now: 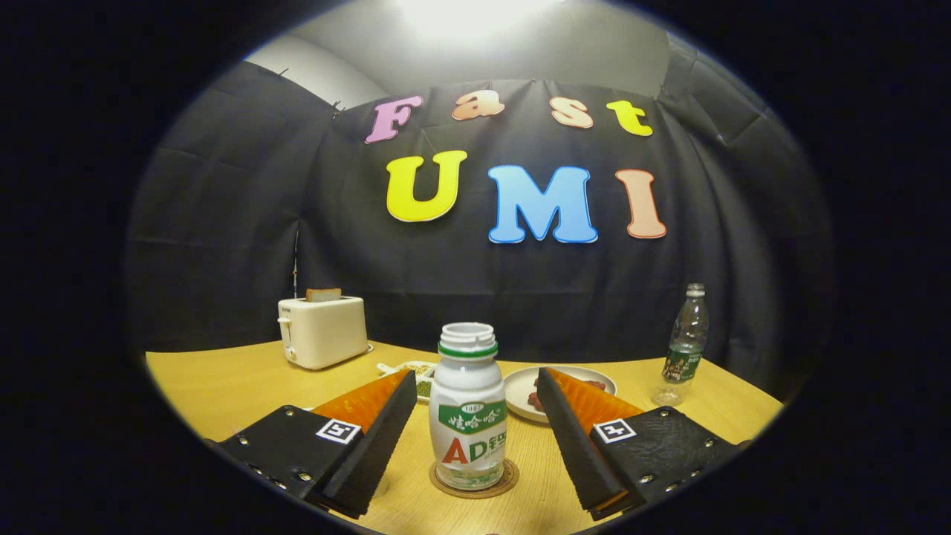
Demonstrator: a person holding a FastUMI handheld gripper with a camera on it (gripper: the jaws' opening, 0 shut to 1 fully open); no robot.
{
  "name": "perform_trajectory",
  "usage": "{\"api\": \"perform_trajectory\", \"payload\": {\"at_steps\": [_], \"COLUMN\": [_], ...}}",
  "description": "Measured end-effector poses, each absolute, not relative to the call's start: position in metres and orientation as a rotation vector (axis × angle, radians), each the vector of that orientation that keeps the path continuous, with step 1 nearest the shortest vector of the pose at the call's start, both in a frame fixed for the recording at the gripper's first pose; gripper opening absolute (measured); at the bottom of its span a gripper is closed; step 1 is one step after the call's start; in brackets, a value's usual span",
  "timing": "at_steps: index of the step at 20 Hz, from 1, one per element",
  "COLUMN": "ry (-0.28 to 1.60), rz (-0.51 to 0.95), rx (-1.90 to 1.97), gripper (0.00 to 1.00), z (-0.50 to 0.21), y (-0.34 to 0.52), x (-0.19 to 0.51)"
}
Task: Take the bottle from table, then pour the juice into the cup, finally place the bottle on the coaster
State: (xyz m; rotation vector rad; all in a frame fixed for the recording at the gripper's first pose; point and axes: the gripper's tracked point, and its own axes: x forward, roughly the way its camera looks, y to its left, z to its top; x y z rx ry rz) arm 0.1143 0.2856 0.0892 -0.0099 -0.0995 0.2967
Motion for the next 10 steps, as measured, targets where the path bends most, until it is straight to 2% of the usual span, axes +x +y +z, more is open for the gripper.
{"api": "perform_trajectory", "payload": {"at_steps": [10], "ry": [-0.322], "rz": [0.296], "rx": [-0.036], "gripper": [0.98], "z": [0.182], "y": [0.272], "x": [0.067]}}
